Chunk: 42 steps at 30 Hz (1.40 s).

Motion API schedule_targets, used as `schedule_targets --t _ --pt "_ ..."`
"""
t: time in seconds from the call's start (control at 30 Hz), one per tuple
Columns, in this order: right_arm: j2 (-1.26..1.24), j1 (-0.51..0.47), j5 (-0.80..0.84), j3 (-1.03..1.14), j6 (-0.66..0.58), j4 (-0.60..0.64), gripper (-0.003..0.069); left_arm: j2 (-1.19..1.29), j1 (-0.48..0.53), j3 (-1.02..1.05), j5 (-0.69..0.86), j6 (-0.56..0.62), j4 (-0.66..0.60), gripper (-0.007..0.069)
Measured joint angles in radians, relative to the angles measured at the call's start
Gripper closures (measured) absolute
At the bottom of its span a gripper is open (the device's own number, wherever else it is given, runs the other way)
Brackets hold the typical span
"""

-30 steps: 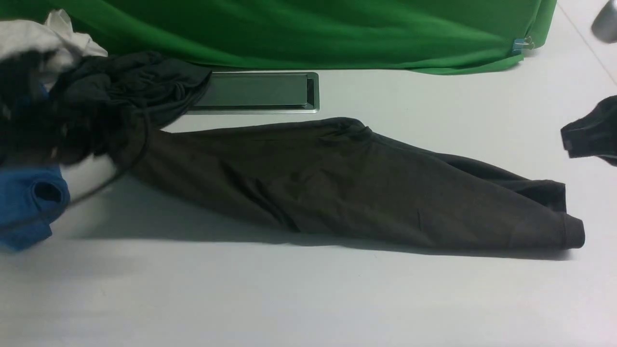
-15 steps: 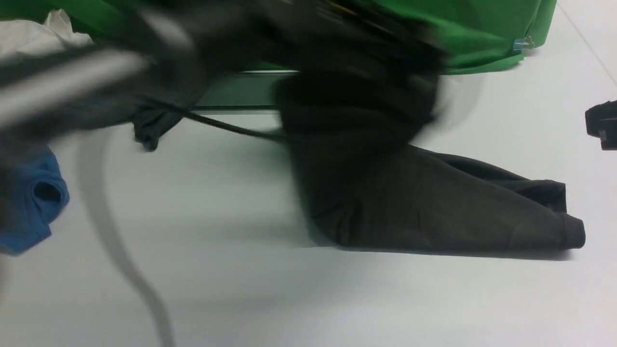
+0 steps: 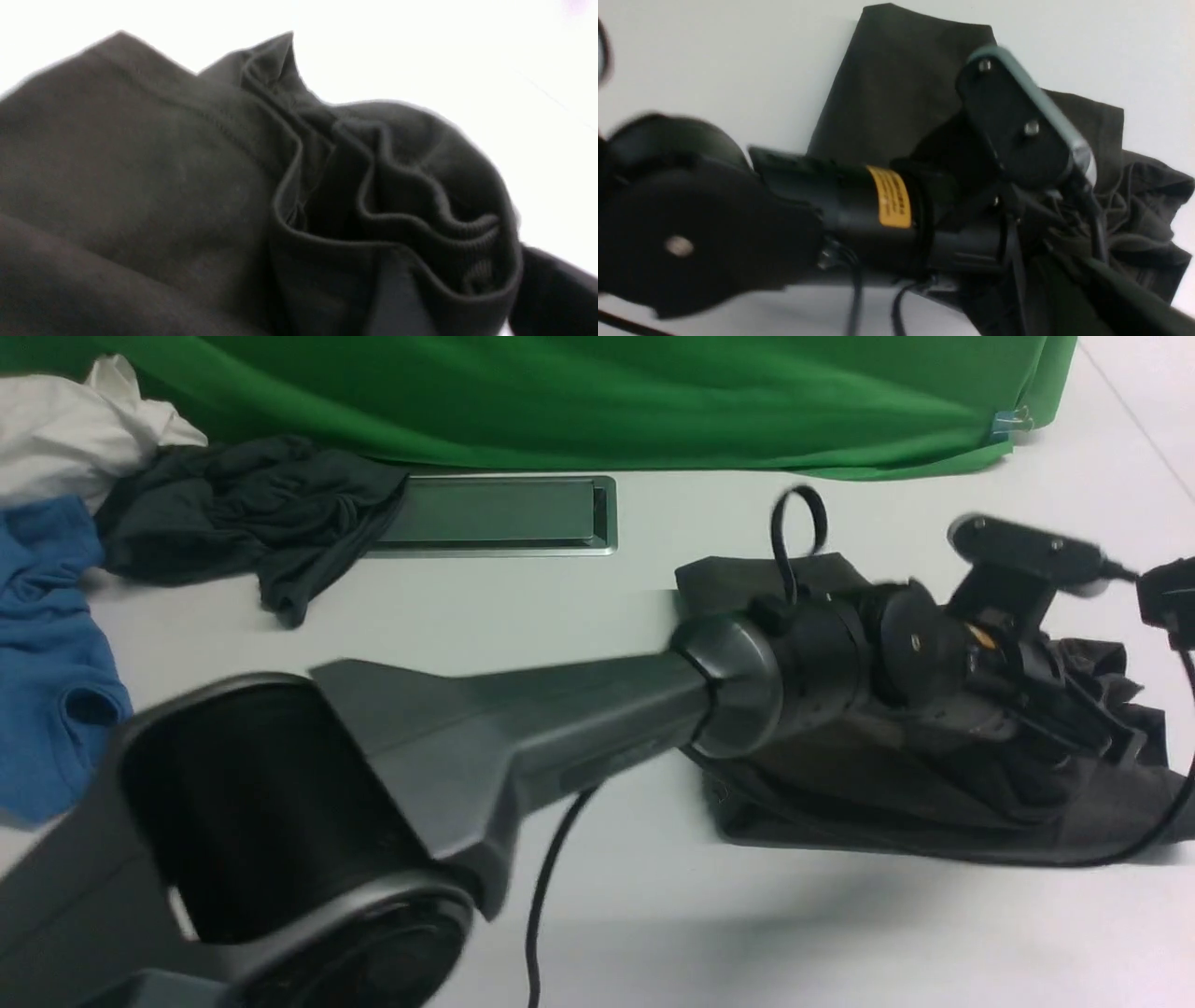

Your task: Fold a long-sleeved shirt on a white desktop.

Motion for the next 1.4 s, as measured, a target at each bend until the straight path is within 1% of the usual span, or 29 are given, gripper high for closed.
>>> schedule_targets --t 0.1,0.13,0.17,0.2,0.3,0.37,0.4,0.43,0.47,0.53,0.57,0.6,0.63,0.73,0.77,0.83,0.9,0.93,1.03,1.07,1.1,1.17,1.2,1.23,1.27,1.3,1.33,1.37,1.4 --pt "0.000 0.000 -0.003 0.000 0.001 0.005 0.0630 -0.084 0.024 0.000 0.096 -0.018 0.095 0.0055" --pt "-0.001 0.000 -0.005 0.000 0.004 0.006 0.0630 -0.109 0.034 -0.001 0.123 -0.047 0.127 0.0017" --pt "-0.001 0.000 -0.005 0.000 0.005 0.008 0.0629 -0.115 0.037 -0.002 0.131 -0.047 0.135 0.0008" --pt "-0.001 0.000 -0.008 0.000 0.009 0.009 0.0626 -0.156 0.063 -0.005 0.191 -0.102 0.195 -0.0031" --pt "-0.006 0.001 -0.050 -0.001 0.024 0.035 0.0621 -0.226 0.140 -0.009 0.377 -0.248 0.352 -0.0062" --pt "-0.008 0.002 -0.075 -0.002 0.029 0.052 0.0620 -0.234 0.176 -0.009 0.454 -0.296 0.392 -0.0066" --pt "-0.012 0.001 -0.059 -0.001 0.036 0.036 0.0611 -0.238 0.239 -0.007 0.531 -0.375 0.428 -0.0069" --pt "-0.012 0.001 -0.056 0.000 0.036 0.032 0.0610 -0.238 0.239 -0.007 0.538 -0.375 0.430 -0.0069" --pt "-0.012 0.000 -0.042 0.001 0.043 0.013 0.0599 -0.240 0.305 0.008 0.570 -0.412 0.438 -0.0069" --pt "-0.012 0.000 -0.038 0.001 0.053 0.007 0.0574 -0.238 0.375 0.051 0.574 -0.425 0.404 -0.0069" --pt "-0.012 0.000 -0.038 0.001 0.054 0.007 0.0568 -0.236 0.386 0.063 0.573 -0.424 0.391 -0.0069" --pt "-0.012 0.000 -0.038 0.001 0.056 0.007 0.0552 -0.231 0.411 0.100 0.565 -0.418 0.344 -0.0069" --pt "-0.012 0.000 -0.044 0.001 0.058 0.006 0.0517 -0.217 0.438 0.149 0.544 -0.390 0.264 -0.0069" --pt "-0.012 0.000 -0.069 0.001 0.059 0.006 0.0436 -0.174 0.442 0.217 0.516 -0.333 0.125 -0.0069" --pt "-0.012 0.000 -0.071 0.001 0.059 0.005 0.0430 -0.174 0.443 0.217 0.514 -0.330 0.117 -0.0069" --pt "-0.003 0.000 -0.100 0.001 0.059 0.005 0.0339 -0.110 0.434 0.246 0.488 -0.277 0.000 -0.0069" --pt "0.009 0.000 -0.108 0.001 0.059 0.005 0.0309 -0.077 0.433 0.250 0.475 -0.220 -0.065 -0.0069" --pt "0.019 0.000 -0.111 0.001 0.056 0.004 0.0294 -0.058 0.433 0.250 0.475 -0.182 -0.122 -0.0069" --pt "0.057 0.000 -0.112 0.001 0.053 0.003 0.0279 -0.036 0.435 0.250 0.470 -0.114 -0.227 -0.0066" --pt "0.072 0.000 -0.113 0.001 0.053 0.002 0.0277 -0.033 0.438 0.249 0.473 -0.101 -0.239 -0.0057" --pt "0.093 0.000 -0.117 0.001 0.052 0.002 0.0277 -0.029 0.442 0.249 0.478 -0.080 -0.244 -0.0029" --pt "0.121 0.000 -0.131 0.001 0.052 0.002 0.0277 -0.027 0.451 0.249 0.494 -0.048 -0.239 0.0051" --pt "0.135 0.000 -0.145 0.001 0.052 0.002 0.0277 -0.025 0.459 0.249 0.515 -0.023 -0.233 0.0116" --pt "0.138 0.000 -0.145 0.001 0.052 0.002 0.0277 -0.025 0.463 0.249 0.520 -0.020 -0.229 0.0145" --pt "0.155 0.000 -0.165 0.001 0.052 0.002 0.0277 -0.023 0.476 0.249 0.547 -0.006 -0.219 0.0245" --pt "0.169 0.000 -0.177 0.000 0.052 0.002 0.0277 -0.022 0.494 0.250 0.573 0.003 -0.210 0.0378" --pt "0.176 0.000 -0.181 -0.004 0.052 0.002 0.0276 -0.022 0.513 0.250 0.588 0.006 -0.204 0.0467" --pt "0.183 0.000 -0.181 -0.012 0.052 0.002 0.0275 -0.027 0.534 0.250 0.599 0.008 -0.199 0.0516" --pt "0.185 0.000 -0.183 -0.016 0.052 0.002 0.0275 -0.031 0.543 0.250 0.604 0.009 -0.196 0.0534"
